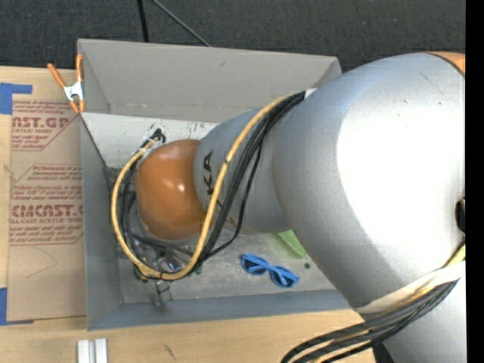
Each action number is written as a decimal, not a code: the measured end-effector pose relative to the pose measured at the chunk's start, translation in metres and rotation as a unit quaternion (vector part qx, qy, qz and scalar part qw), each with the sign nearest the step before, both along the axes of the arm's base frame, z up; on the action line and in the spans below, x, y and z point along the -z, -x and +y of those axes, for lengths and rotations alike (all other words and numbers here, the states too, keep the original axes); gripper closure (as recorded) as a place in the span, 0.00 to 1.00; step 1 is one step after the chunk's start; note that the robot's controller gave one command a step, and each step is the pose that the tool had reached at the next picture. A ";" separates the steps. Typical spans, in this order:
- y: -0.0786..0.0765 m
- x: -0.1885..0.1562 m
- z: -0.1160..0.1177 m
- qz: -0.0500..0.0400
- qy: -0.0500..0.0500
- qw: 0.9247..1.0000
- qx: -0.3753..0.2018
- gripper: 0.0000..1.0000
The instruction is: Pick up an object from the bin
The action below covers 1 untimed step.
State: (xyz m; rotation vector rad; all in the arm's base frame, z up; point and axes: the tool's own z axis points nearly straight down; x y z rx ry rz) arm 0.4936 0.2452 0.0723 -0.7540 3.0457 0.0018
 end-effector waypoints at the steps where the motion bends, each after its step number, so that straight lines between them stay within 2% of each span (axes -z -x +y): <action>1: 0.010 0.000 -0.093 -0.006 -0.001 0.999 0.054 0.00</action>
Offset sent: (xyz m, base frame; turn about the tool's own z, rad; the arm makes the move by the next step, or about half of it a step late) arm -0.0144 -0.0903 -0.0023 0.0990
